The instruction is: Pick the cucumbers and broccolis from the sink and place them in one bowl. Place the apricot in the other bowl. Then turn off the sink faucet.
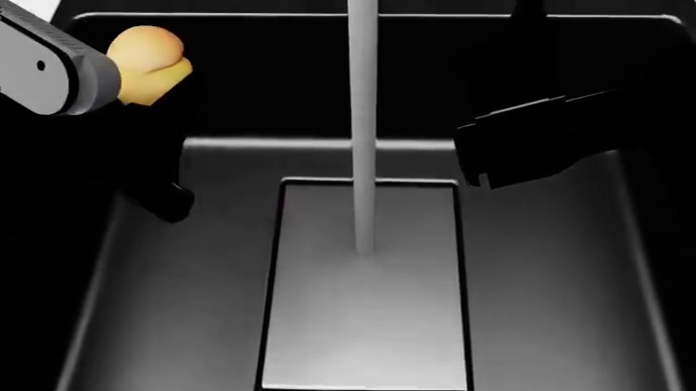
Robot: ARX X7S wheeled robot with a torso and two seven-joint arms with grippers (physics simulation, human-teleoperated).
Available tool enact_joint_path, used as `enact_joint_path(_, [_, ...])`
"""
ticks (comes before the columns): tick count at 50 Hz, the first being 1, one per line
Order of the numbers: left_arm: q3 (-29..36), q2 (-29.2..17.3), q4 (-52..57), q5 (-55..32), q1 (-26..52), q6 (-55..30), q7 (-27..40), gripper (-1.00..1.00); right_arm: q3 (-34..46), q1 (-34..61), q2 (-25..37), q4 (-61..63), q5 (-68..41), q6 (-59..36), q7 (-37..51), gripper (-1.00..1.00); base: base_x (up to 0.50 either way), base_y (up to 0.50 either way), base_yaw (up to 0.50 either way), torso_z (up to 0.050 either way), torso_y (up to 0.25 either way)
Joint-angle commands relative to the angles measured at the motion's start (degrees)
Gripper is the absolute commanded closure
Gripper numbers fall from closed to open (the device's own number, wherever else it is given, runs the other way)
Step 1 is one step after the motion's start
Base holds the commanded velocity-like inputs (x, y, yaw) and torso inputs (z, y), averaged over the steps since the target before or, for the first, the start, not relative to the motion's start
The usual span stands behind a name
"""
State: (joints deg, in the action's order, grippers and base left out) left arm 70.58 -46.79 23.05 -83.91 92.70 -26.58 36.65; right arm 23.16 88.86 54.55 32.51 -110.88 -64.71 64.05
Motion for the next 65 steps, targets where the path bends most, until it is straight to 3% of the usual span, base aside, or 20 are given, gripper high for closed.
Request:
enact_joint_path(1, [-4.53, -2.36, 8.78, -4.1, 4.2, -0.61, 3.93, 1.0, -0.27, 1.35, -0.99, 0.0, 1.29, -0.98, -0.49, -1.0, -0.5, 0.11, 0.0, -0.034, 0.24])
enact_joint_path(23, [-6.75, -4.68, 10.01, -6.17, 6.94, -1.36, 4.74, 1.0, 1.26, 8.09, -1.25, -1.32, 0.86, -3.08, 1.42, -1.0, -0.45, 0.13, 0.0, -0.001, 0.009])
enact_joint_path(35, [-6.97, -4.23, 8.44, -5.86, 7.39, -1.7, 3.97, 1.0, 1.89, 11.39, -1.08, -2.56, -0.11, -3.88, 2.1, -1.0, -0.37, -0.4, 0.0, 0.0, 0.0])
enact_joint_path(50, [-6.12, -4.86, 7.0, -3.5, 5.9, -2.01, 3.82, 1.0, 1.45, 7.55, -0.05, -2.22, 4.03, -3.39, -0.05, -1.0, -0.31, -0.44, 0.0, 0.0, -0.001])
enact_joint_path(65, [-5.89, -3.01, 5.22, -3.26, 7.15, -3.44, 3.32, 1.0, 2.18, 12.03, -0.33, -4.42, 3.52, -4.73, 0.05, -1.0, -0.18, -0.48, 0.0, 0.0, 0.0])
